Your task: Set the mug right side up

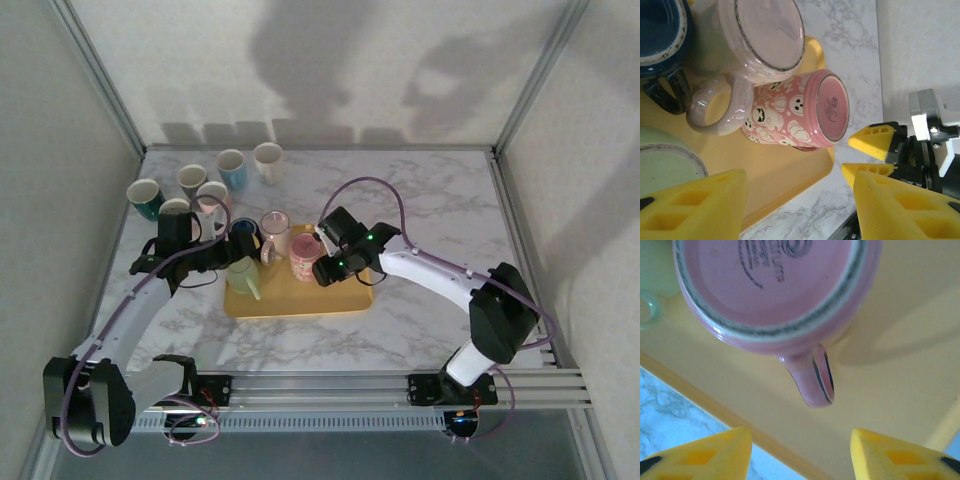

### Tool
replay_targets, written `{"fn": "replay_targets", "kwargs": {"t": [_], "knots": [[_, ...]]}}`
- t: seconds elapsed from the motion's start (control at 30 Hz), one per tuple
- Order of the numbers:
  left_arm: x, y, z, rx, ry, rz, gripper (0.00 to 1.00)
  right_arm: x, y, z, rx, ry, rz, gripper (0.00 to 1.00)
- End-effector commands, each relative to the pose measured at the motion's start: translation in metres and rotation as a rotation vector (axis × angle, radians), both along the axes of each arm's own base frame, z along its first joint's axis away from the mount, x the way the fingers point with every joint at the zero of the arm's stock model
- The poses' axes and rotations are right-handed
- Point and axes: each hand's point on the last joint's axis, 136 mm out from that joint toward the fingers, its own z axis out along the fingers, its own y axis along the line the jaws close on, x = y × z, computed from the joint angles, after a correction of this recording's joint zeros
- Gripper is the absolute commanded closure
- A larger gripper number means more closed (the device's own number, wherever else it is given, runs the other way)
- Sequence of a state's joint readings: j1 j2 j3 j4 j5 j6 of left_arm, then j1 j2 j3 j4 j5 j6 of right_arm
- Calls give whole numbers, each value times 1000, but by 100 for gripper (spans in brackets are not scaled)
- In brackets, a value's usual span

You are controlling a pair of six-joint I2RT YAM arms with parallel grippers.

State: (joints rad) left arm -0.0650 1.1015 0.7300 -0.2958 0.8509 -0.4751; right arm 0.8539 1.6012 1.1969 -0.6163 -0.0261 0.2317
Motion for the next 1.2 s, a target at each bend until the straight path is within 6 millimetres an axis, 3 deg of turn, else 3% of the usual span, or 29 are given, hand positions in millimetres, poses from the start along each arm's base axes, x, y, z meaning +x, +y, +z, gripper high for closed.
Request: {"fn": "replay_targets", "kwargs": {"t": [0.0,0.33,0.67,1.07,1.17], "knots": [[-2,-6,-4,-14,6,-35,42,9,10,-4,32,-54,-18,46],[1,-7,-9,-8,16,-43,42,4,10,-34,0,-53,21,53],[4,-7,-12,-8,27,-30,42,16,13,-55,-55,-96,47,57],[8,-9,-11,-8,34,-23,42,27,18,-48,-62,-146,61,63],[9,-10,-10,-9,34,-20,42,28,17,-44,-63,-156,70,70]]}}
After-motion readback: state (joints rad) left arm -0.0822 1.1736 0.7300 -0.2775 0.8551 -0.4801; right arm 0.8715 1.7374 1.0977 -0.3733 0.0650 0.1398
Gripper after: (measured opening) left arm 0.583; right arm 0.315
